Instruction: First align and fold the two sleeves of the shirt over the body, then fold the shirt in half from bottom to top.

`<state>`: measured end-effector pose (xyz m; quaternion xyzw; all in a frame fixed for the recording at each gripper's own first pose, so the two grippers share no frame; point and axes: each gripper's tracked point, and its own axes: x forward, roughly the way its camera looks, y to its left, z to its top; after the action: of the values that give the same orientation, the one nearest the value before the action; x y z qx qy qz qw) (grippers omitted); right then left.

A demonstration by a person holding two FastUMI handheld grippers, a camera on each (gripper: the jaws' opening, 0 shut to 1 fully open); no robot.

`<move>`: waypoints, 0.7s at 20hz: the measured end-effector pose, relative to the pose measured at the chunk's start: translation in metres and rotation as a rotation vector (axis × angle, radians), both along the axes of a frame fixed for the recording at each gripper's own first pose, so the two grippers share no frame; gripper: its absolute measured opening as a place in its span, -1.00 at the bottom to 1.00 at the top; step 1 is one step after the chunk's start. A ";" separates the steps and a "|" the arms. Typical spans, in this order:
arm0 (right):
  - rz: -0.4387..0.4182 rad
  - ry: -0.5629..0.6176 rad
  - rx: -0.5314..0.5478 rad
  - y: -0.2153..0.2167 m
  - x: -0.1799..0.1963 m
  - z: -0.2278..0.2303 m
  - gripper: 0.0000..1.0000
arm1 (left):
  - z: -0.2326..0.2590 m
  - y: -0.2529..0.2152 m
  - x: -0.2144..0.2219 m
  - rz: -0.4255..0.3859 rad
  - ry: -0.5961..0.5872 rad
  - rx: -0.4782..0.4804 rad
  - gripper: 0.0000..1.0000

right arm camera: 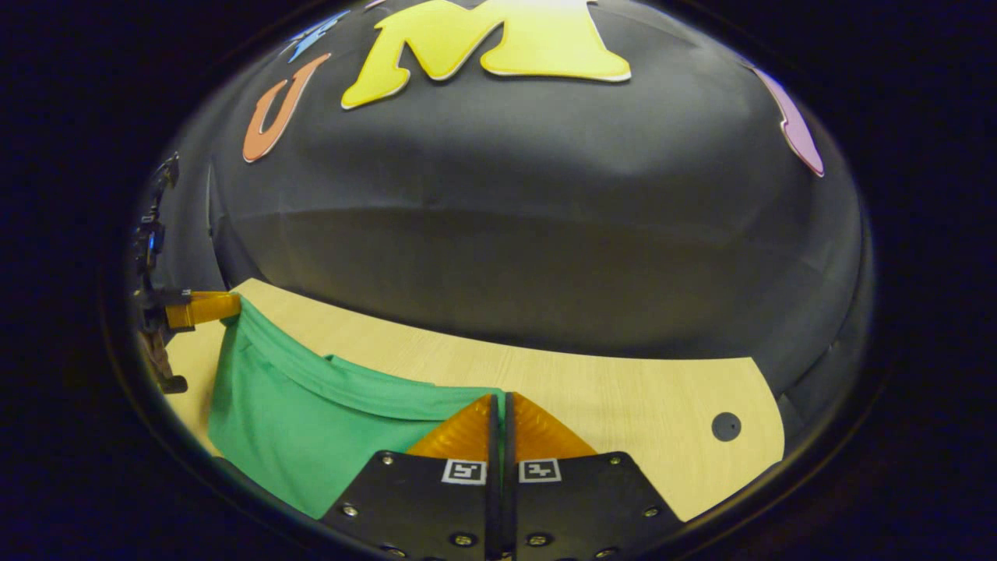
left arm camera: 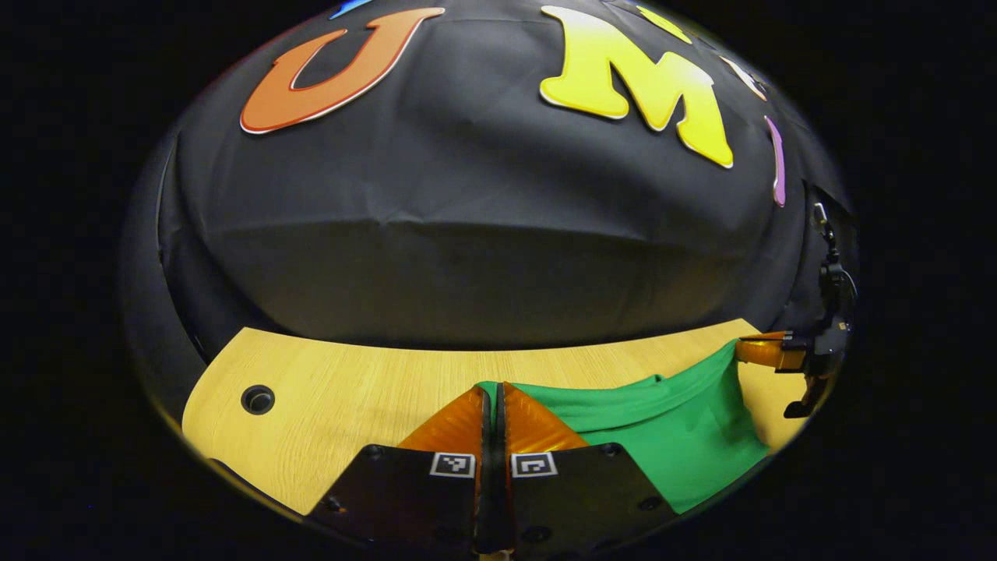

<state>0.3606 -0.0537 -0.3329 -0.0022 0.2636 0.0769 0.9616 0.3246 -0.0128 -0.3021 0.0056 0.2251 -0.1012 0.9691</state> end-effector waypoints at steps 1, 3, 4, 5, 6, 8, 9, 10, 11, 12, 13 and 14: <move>-0.018 0.006 -0.013 0.001 0.008 -0.009 -0.99 | -0.013 -0.005 0.003 -0.003 0.005 0.005 -0.94; -0.041 0.020 -0.039 -0.002 0.013 -0.022 -0.98 | -0.035 -0.015 0.005 -0.027 0.045 0.040 -0.92; -0.046 0.025 -0.057 -0.004 0.013 -0.025 -0.98 | -0.044 -0.019 0.005 -0.034 0.064 0.060 -0.90; -0.046 0.028 -0.074 -0.006 0.013 -0.029 -0.92 | -0.053 -0.021 0.005 -0.044 0.089 0.086 -0.87; -0.047 0.026 -0.077 -0.006 0.012 -0.026 -0.81 | -0.055 -0.023 0.003 -0.052 0.103 0.091 -0.82; -0.055 0.006 -0.081 -0.009 0.010 -0.017 -0.29 | -0.056 -0.024 -0.003 -0.054 0.128 0.101 -0.20; -0.067 -0.006 -0.080 -0.011 0.008 -0.012 0.07 | -0.050 -0.019 -0.004 -0.032 0.121 0.105 0.19; -0.082 -0.018 -0.079 -0.013 0.005 -0.004 0.43 | -0.041 -0.016 -0.004 -0.008 0.103 0.098 0.58; -0.094 -0.028 -0.073 -0.014 0.000 0.004 0.72 | -0.029 -0.012 -0.006 0.011 0.088 0.082 0.97; -0.105 -0.036 -0.064 -0.014 -0.007 0.014 0.72 | -0.017 -0.010 -0.010 0.028 0.076 0.064 0.97; -0.113 -0.042 -0.054 -0.014 -0.014 0.023 0.66 | -0.004 -0.005 -0.014 0.052 0.063 0.057 0.97; -0.118 -0.051 -0.045 -0.013 -0.022 0.033 0.66 | 0.011 0.001 -0.018 0.079 0.047 0.051 0.97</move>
<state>0.3389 -0.0664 -0.2995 -0.0102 0.2401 0.0140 0.9706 0.3063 -0.0118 -0.2909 0.0188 0.2502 -0.0573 0.9663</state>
